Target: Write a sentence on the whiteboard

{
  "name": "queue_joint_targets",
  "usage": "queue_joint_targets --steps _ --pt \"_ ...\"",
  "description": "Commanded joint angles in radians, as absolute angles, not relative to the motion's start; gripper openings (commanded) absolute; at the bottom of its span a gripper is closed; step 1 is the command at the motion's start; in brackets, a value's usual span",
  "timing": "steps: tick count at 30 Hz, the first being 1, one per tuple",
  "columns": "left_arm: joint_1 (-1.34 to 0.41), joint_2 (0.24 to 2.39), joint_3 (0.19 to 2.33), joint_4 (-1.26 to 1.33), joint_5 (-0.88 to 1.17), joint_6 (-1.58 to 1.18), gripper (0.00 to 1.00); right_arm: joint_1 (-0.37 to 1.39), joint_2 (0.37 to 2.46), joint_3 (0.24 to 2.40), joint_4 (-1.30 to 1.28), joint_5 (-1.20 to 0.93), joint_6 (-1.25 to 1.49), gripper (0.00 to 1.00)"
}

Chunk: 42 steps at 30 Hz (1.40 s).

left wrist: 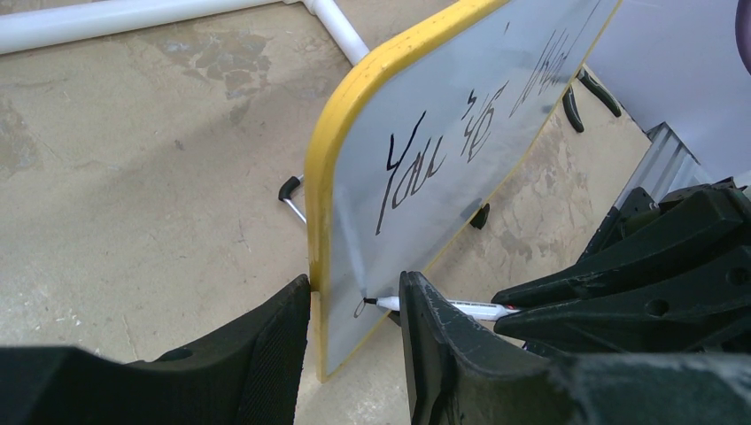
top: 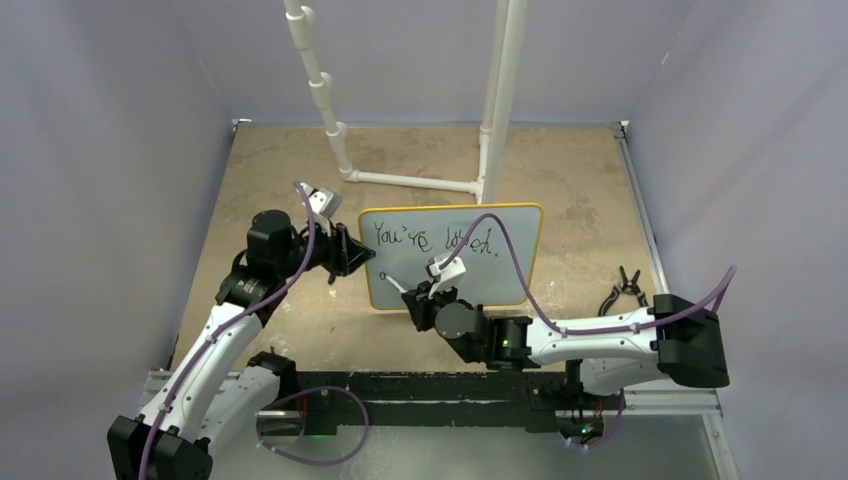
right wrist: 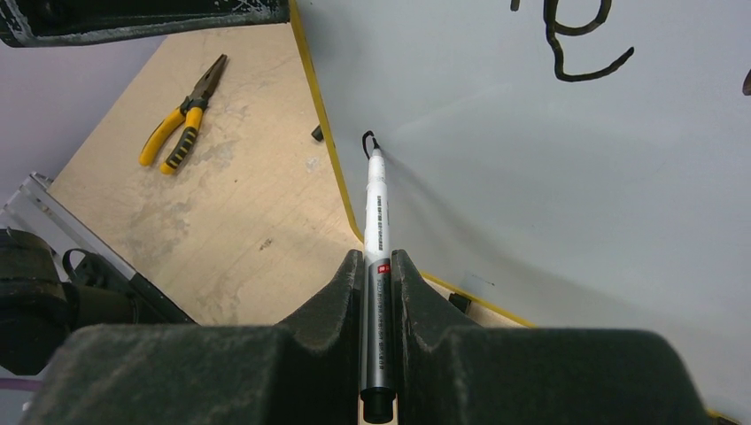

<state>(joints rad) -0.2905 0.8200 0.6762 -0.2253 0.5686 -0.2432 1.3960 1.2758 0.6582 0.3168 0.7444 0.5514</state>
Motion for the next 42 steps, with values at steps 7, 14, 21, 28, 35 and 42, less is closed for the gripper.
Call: queue_joint_targets --steps 7,14,21,28,35,42 --pt "-0.296 0.813 0.684 -0.195 0.574 -0.232 0.40 1.395 1.246 0.658 0.257 0.761 0.624 0.00" --pt "-0.296 0.814 0.684 -0.195 0.576 -0.232 0.40 1.394 1.245 0.661 0.240 0.768 0.634 0.00" --pt "-0.297 0.815 0.684 -0.195 0.576 -0.232 0.40 1.398 1.222 0.664 0.230 0.791 0.635 0.00" --pt "-0.298 0.815 0.684 -0.195 0.578 -0.233 0.40 1.405 1.151 0.642 0.342 0.756 0.546 0.00" --pt "-0.299 0.815 0.683 -0.193 0.580 -0.233 0.40 1.405 1.159 0.668 0.290 0.811 0.568 0.00" --pt "-0.301 0.812 0.683 -0.193 0.580 -0.233 0.40 1.405 1.180 0.673 0.226 0.826 0.621 0.00"
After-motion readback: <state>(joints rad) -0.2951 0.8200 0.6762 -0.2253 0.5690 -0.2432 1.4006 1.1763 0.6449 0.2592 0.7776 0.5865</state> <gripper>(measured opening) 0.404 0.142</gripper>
